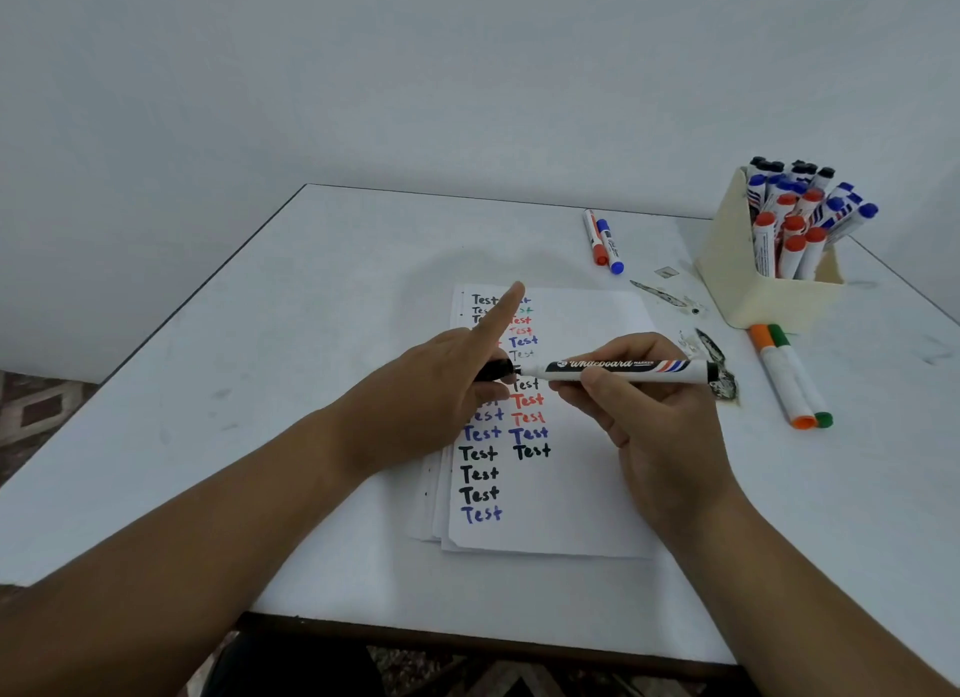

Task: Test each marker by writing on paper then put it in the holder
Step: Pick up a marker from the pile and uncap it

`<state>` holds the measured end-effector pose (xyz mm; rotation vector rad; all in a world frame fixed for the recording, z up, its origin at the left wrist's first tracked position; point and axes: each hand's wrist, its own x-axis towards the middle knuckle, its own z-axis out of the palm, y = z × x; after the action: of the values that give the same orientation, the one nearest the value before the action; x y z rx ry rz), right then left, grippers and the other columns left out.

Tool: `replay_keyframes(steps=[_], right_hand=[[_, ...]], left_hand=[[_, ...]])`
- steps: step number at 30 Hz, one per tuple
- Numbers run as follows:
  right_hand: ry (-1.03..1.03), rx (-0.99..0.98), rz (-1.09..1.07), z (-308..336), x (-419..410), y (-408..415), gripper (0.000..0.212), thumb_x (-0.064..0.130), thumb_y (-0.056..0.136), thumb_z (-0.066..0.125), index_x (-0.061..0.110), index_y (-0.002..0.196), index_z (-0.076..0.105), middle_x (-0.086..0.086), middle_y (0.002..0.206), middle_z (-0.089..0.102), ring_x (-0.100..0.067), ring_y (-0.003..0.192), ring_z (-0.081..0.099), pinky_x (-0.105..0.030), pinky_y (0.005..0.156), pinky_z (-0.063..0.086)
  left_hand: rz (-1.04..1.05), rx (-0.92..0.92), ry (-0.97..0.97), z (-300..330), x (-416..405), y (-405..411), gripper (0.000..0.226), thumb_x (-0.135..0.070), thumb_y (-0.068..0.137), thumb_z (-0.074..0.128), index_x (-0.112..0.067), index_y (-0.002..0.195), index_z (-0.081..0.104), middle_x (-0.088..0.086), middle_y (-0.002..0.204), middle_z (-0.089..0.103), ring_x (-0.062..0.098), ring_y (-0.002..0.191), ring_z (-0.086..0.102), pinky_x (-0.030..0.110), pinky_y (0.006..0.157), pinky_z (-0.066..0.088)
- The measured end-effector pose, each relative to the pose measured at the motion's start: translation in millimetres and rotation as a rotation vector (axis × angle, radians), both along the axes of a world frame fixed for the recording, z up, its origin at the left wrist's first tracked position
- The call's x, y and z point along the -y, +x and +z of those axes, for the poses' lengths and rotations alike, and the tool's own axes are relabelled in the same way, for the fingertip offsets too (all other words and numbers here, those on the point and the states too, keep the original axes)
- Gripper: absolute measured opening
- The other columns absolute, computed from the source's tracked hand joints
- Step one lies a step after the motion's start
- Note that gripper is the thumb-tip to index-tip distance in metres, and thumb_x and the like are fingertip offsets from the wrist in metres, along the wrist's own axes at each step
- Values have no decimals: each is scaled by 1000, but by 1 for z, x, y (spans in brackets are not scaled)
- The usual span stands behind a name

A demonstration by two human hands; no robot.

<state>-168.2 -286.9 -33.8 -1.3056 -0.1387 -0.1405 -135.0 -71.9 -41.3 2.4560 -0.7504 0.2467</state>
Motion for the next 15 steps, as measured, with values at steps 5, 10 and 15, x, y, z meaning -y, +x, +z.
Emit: replay_keyframes(steps=[5,10,15], right_hand=[[-22,1,2,-1,1,0,6,-7,91,63,-3,96,63,-28,96,71,-39,95,73,-46,88,59],[-128,-8,23,-1,-2,-2,11,-4,84,74,6,87,71,-19,85,74,-37,84,75,-43,80,61],[-182,-3,25,1,-4,-4,10,-4,83,76,2,87,70,-17,79,74,-33,76,75,-36,72,61]], left_hand=[[-9,7,13,1,0,-1,96,-26,100,59,-59,141,-20,-19,116,64,-4,106,42,-3,89,27],[-49,33,47,0,4,-3,94,-23,102,55,-63,140,-21,-14,117,63,0,106,44,4,89,31],[-90,63,87,-1,4,-6,92,-17,102,52,-63,144,-17,-4,106,61,8,97,46,24,83,39]])
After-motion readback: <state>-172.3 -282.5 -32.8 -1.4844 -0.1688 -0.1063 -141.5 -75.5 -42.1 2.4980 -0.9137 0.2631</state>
